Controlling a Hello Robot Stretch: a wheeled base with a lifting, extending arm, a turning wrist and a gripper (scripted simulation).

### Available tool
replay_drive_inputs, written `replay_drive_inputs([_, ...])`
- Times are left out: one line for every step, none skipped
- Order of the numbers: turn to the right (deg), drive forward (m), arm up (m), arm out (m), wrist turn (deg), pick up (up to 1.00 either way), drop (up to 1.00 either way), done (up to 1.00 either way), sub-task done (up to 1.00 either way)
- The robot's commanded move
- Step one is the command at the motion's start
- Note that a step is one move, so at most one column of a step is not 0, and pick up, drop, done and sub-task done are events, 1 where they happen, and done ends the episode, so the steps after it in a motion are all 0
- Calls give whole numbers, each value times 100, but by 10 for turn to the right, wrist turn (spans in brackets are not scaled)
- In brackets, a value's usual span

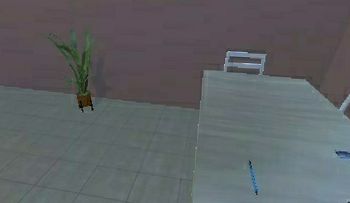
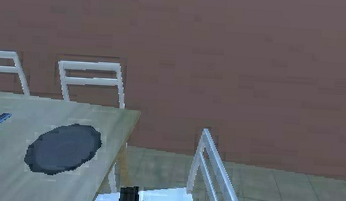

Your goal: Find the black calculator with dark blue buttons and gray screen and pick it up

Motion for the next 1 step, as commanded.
replay_drive_inputs([0,0,0,0,0,0,0,100,0])
